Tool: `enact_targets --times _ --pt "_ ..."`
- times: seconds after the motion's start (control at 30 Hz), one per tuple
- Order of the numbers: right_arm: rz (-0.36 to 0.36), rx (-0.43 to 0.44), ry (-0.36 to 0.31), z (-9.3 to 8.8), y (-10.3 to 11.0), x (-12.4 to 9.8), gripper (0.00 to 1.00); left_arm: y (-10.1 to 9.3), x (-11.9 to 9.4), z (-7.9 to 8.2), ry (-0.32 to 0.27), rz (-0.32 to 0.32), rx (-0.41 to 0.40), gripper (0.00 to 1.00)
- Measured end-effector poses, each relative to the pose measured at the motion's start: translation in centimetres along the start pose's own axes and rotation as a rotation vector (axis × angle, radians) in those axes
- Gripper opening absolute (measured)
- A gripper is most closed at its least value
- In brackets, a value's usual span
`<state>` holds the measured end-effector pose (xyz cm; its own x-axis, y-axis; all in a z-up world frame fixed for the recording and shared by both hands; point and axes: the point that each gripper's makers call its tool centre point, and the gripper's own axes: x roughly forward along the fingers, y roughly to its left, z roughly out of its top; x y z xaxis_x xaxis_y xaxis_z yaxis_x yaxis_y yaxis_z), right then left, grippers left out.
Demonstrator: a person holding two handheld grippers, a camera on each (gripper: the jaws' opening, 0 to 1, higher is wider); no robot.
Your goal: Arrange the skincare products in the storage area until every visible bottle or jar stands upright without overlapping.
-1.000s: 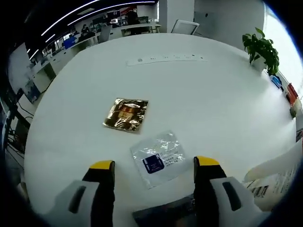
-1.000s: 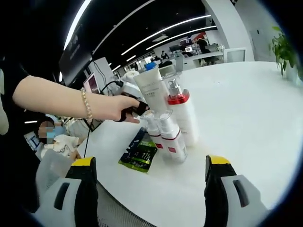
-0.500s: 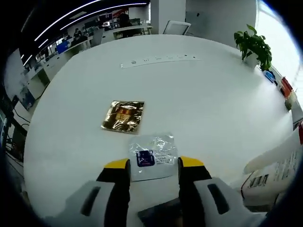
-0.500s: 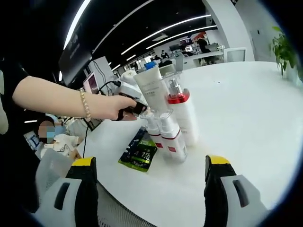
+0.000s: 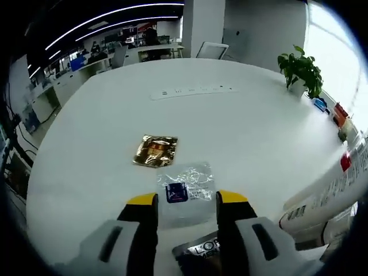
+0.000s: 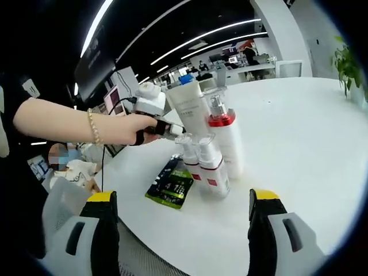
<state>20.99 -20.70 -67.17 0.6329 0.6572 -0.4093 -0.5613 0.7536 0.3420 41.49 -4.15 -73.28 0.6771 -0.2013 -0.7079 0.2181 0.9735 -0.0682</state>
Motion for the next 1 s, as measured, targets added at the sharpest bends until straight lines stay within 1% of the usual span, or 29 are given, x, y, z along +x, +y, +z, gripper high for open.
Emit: enact_targets --times 0.1,0.13,0.2,0.3,0.4,0.43,0.57,0.6,0.7,0.73,0.77,0.8,0.87,1.0 --pt "-0.002 -0.010 -0.009 0.2 0.1 -0.1 0.92 -0.8 -1.0 0.4 -0.022 -0.018 0.000 0.34" --pt "-0.004 -0.012 -0.015 0.4 0.1 -0.2 0.91 -0.8 -1.6 -0.5 -0.032 -0.021 0.012 0.34" --pt "-0.002 -0.005 -0.021 0.5 0.1 -0.2 0.91 -0.7 -2.2 -0.7 -0.045 -0.022 0.033 0.34" --pt "-0.002 -0.008 -0.010 0.3 0.2 -0.2 0.90 -0.2 -3.2 -1.2 -0.062 -0.026 0.036 0.34" --pt "-0.004 -0.022 -0.015 0.4 0.3 -0.2 0.88 -0.1 -4.6 -1.6 -0.081 -0.024 0.019 0.34" --pt "-0.006 -0.026 -0.019 0.5 0.2 -0.2 0.87 -0.2 -5.4 -1.7 -0.087 -0.026 0.013 0.34" --pt "-0.003 -0.032 -0.019 0.6 0.3 -0.2 0.86 0.0 -7.2 -2.1 -0.114 -0.013 0.027 0.34" --pt "-0.001 -0.031 -0.018 0.6 0.4 -0.2 0.86 -0.1 -7.7 -2.2 -0.121 -0.017 0.030 0.34" --pt "0.013 0.009 -0.043 1.0 0.4 -0.3 0.85 -0.5 -8.9 -1.8 -0.143 -0.024 0.044 0.34" --pt "0.018 0.030 -0.052 1.2 0.5 -0.3 0.84 -0.9 -9.8 -1.9 -0.156 -0.030 0.043 0.34" --pt "0.019 0.030 -0.056 1.3 0.5 -0.3 0.84 -1.0 -10.2 -2.0 -0.165 -0.033 0.041 0.34" --pt "0.019 0.026 -0.058 1.3 0.6 -0.3 0.83 -1.0 -10.7 -2.7 -0.168 -0.038 0.044 0.34" --pt "0.025 0.015 -0.060 1.4 0.9 -0.3 0.82 -1.5 -11.7 -2.8 -0.180 -0.044 0.062 0.34" --pt "0.057 0.024 -0.065 1.7 1.6 -0.1 0.79 -2.0 -12.9 -3.3 -0.201 -0.060 0.074 0.34"
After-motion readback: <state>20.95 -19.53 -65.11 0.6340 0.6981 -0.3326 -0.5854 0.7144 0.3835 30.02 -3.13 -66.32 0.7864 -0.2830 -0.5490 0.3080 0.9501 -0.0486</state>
